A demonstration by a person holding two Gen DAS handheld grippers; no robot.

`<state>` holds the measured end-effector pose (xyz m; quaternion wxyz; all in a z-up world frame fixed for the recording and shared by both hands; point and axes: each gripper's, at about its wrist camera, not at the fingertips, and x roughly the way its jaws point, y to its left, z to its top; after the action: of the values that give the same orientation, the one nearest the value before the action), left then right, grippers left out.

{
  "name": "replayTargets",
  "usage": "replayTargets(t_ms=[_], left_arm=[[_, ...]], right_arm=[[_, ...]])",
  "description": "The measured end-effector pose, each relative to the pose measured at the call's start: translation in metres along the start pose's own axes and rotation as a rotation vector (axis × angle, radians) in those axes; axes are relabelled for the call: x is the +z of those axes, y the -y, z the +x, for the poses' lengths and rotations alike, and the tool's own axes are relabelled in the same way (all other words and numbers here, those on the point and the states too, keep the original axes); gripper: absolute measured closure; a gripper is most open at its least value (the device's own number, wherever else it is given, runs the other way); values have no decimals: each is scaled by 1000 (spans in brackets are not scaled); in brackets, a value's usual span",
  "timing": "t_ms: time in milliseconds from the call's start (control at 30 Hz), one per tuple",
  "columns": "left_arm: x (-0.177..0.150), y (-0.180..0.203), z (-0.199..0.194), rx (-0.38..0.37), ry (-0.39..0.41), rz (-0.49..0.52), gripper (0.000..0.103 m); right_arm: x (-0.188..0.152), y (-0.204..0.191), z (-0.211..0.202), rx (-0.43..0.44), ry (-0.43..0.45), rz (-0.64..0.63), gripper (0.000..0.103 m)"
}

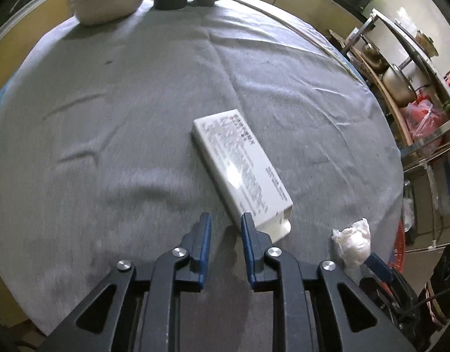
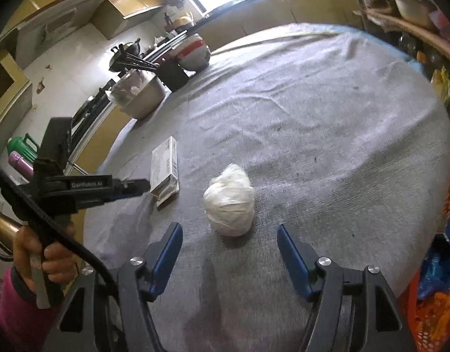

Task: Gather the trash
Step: 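Grasp the white tissue ball with the right tool while the left tool grasps the white box, then lift the tissue ball with the right tool while the left tool lifts the white box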

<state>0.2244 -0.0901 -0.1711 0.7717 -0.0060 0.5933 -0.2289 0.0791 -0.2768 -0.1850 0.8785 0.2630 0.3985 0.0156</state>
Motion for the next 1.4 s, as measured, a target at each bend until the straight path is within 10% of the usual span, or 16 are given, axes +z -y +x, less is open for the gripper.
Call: replayTargets(t_ms=[133,300,1400], left_arm=[[3,2,-7,-19,14,-24,47],[25,17,2,-5,21,-51,37],[2,21,-3,77,106,2,54]], right_arm=[[1,0,-10,11,42,9,32],[6,2,-17,2,76,11,42],[1,-12,2,31,46,-1,64]])
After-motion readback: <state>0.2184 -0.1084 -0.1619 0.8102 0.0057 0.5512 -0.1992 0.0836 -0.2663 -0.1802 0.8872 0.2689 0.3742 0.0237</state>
